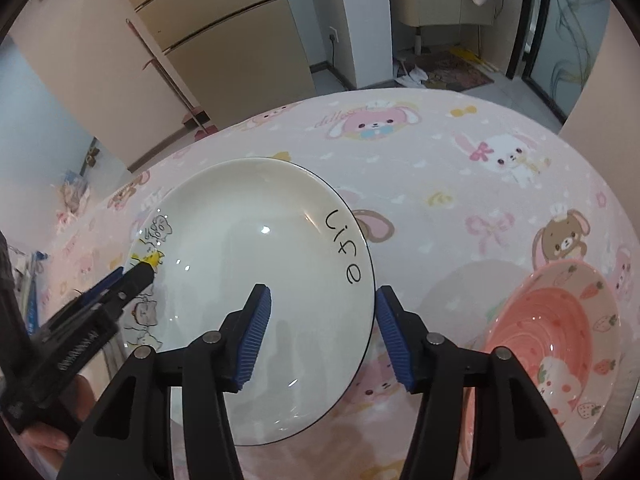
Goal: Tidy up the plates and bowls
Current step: 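Move the right gripper to the cartoon-rimmed 'life' plate and close on its rim, then lift the cartoon-rimmed plate off the tablecloth with the right gripper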
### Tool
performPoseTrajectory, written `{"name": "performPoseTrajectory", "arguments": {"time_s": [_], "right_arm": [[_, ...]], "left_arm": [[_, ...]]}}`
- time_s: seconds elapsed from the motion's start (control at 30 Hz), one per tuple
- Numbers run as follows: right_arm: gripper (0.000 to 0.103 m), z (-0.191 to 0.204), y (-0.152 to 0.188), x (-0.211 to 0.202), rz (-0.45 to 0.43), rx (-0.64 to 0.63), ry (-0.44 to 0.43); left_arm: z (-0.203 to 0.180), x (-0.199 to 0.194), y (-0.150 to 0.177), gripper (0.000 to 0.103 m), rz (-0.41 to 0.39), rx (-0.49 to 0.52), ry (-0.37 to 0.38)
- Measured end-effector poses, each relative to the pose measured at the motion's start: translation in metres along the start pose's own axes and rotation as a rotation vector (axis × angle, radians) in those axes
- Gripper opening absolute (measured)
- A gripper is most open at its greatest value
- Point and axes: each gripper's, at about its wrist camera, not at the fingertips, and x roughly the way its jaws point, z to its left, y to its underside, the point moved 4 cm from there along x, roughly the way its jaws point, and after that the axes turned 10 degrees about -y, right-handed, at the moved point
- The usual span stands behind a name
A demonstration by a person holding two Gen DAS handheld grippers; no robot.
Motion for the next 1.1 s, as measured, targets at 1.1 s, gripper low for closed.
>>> {"name": "performPoseTrajectory", "arguments": {"time_s": [1.1], "right_arm": [[0.016, -0.030, -0.008, -0.019, 0.003, 0.109, -0.317]], "left_arm": [[0.019, 0.003, 0.001, 0.012, 0.028, -0.026, -0.054]]}}
